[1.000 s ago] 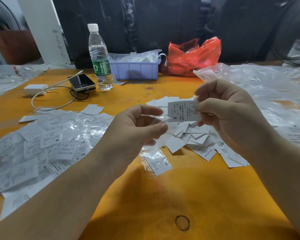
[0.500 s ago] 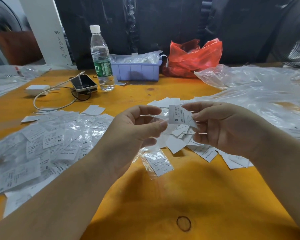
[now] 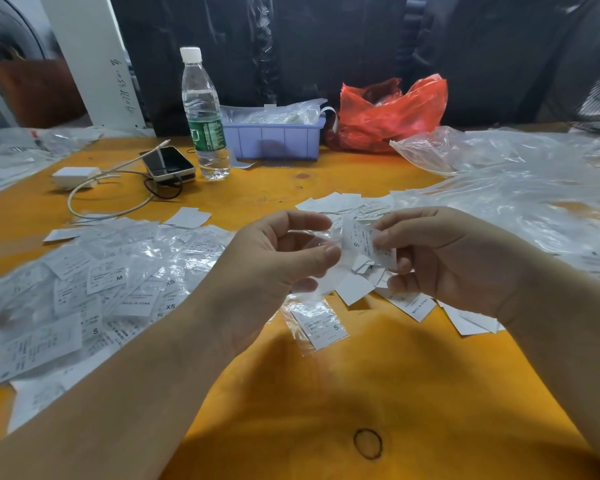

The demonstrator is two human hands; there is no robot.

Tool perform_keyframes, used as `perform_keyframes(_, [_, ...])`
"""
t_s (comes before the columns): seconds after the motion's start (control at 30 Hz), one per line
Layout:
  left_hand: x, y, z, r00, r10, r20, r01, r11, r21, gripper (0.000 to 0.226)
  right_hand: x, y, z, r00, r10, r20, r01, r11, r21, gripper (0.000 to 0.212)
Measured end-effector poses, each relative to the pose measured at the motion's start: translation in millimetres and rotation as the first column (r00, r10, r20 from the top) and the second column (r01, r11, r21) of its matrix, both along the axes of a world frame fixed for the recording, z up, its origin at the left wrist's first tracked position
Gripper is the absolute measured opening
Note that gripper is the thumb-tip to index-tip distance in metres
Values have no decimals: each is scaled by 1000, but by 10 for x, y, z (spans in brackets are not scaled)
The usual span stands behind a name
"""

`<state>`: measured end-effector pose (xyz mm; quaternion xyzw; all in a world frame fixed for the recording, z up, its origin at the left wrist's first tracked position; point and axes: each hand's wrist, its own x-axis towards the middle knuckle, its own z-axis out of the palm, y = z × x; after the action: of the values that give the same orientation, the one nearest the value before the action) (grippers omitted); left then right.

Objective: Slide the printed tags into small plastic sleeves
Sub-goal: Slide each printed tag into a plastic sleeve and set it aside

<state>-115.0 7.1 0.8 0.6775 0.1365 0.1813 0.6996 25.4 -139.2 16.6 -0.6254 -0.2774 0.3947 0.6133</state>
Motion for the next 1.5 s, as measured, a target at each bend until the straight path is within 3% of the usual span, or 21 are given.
perform_keyframes(0.1, [3,1,-3,1000,0,-2,0,1000,-10,36,-8,-5,11,998,0,65,0,1000,-4,3])
perform_keyframes(0.23, [3,0,3,1000,4,5,-4,1000,-29,37,-25,-14,-5,975,10,224,-14,1000,19,14])
perform_keyframes(0.33, [0,7,7,1000,6,5,-6,999,-40,38,-20,-24,14,949,-28,313,-6,995,104,10])
perform_keyframes(0.67, [11,41,-11,1000,-16,9,16,999,-35,40,-13,-66,59,882,-75,464,-15,982,186,13])
perform_keyframes(0.93, [7,36,-28,1000,-18,0,18,1000,3,36,-15,-65,41,870,36,492,-81,994,71,24])
perform_keyframes(1.17, [2,13,-37,1000,-5,7,4,989,146,27,-35,-59,33,873,102,477,-128,991,23,25])
perform_keyframes(1.37, [5,-8,-42,1000,-23,8,21,986,167,21,-69,-31,11,908,55,416,-79,996,41,41])
perform_keyframes(1.5, [3,18,-39,1000,2,27,-6,989,145,21,-38,-49,50,931,-17,366,-11,997,73,38])
